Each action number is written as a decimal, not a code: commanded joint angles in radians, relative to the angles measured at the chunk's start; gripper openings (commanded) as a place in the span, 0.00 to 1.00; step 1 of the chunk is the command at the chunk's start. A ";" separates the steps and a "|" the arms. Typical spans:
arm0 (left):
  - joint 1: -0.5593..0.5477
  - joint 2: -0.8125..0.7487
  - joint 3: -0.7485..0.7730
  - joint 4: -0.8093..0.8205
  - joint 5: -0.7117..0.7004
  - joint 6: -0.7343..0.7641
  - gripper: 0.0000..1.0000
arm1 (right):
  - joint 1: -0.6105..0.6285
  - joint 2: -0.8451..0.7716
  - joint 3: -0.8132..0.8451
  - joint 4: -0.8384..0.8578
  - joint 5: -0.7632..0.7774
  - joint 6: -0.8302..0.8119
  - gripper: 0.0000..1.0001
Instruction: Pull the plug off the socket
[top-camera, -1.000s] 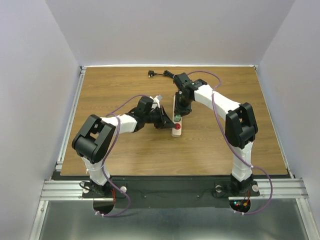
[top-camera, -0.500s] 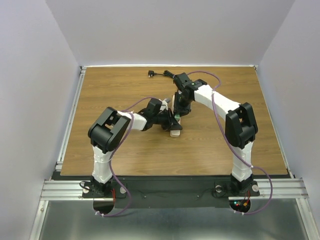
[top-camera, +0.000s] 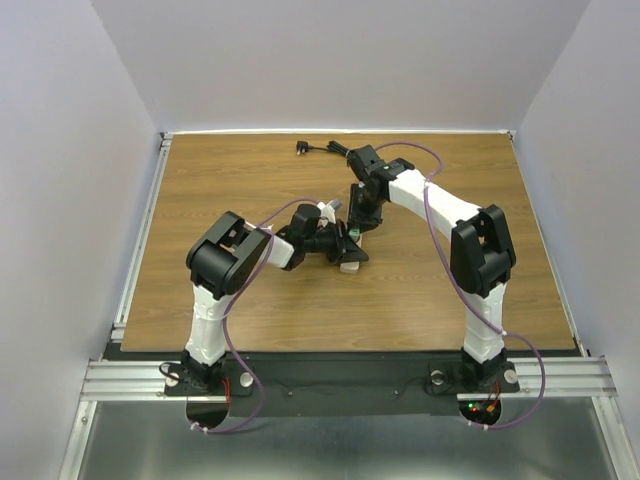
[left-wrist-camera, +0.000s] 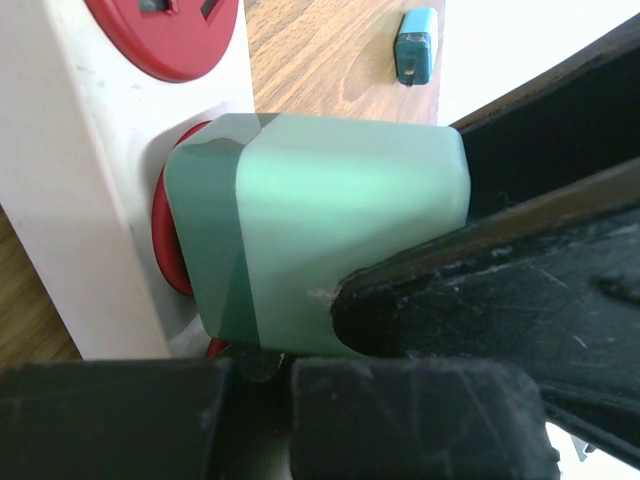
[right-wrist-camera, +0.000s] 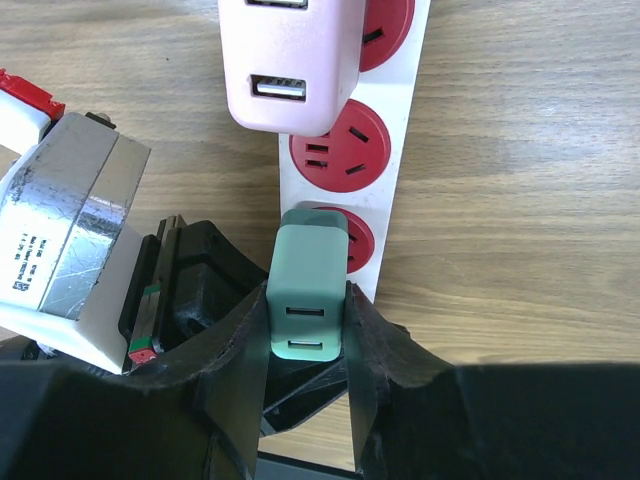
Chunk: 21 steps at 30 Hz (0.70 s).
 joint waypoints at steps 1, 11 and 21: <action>0.018 0.129 -0.078 -0.227 -0.153 0.100 0.00 | 0.009 -0.124 0.071 0.015 -0.001 0.005 0.00; 0.021 0.163 -0.085 -0.224 -0.145 0.105 0.00 | 0.008 -0.161 0.112 0.001 0.013 0.014 0.00; 0.022 0.079 -0.088 -0.220 -0.127 0.100 0.00 | 0.008 -0.137 0.121 -0.027 0.027 0.004 0.00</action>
